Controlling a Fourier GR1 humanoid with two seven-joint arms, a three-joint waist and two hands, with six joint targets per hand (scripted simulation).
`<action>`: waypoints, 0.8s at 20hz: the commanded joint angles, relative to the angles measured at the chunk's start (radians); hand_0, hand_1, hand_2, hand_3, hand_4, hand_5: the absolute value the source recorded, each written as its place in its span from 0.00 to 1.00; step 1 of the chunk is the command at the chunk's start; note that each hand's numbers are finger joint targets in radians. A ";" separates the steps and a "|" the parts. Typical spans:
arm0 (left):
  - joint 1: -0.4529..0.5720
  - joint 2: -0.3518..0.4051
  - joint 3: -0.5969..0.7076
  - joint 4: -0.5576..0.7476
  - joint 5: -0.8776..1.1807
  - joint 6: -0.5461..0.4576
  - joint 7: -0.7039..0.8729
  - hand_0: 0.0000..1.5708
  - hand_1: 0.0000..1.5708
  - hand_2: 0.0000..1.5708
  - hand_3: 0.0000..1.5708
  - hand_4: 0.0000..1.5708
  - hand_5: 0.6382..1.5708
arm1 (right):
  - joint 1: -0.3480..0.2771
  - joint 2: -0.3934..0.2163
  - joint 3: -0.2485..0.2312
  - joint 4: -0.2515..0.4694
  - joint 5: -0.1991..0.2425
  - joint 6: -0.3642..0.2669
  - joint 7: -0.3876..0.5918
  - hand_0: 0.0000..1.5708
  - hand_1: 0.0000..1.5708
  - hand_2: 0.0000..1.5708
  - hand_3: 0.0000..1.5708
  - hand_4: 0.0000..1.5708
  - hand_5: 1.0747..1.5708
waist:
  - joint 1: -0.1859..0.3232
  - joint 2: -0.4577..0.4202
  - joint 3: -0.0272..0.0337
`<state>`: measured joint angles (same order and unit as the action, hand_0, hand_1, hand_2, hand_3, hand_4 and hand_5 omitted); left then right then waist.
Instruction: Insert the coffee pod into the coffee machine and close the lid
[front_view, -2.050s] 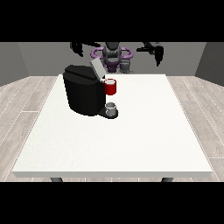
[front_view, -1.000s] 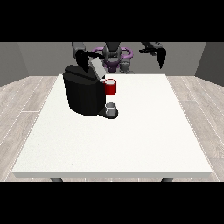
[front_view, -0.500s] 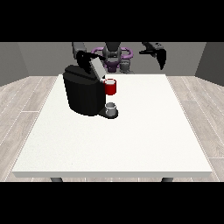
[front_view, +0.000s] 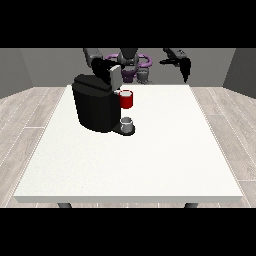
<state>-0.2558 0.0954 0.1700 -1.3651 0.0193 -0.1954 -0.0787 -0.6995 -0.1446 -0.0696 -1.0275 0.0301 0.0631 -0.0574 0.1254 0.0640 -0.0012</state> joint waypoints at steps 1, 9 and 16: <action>-0.008 0.010 0.014 0.014 0.030 -0.005 0.000 0.00 0.00 0.00 0.00 0.00 1.00 | -0.048 0.008 0.009 0.025 0.018 -0.001 0.021 0.00 0.00 0.00 0.00 0.10 1.00 | 0.007 0.010 0.0011; 0.030 0.015 0.000 0.045 0.004 0.001 -0.069 0.00 0.00 0.00 0.00 0.10 1.00 | -0.090 0.055 0.071 0.023 0.101 -0.041 0.007 0.00 0.00 0.00 0.00 0.09 1.00 | 0.012 0.008 0.0010; -0.007 0.030 0.024 0.070 0.028 0.019 -0.048 0.00 0.00 0.00 0.00 0.00 1.00 | -0.098 0.089 0.076 0.023 0.109 -0.034 -0.017 0.00 0.00 0.00 0.00 0.08 1.00 | -0.016 0.004 0.0010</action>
<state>-0.2628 0.1268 0.1820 -1.3327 0.0498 -0.1984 -0.1026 -0.8086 -0.0991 -0.0138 -0.9865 0.1285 0.0397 -0.0637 0.1382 0.0745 0.0000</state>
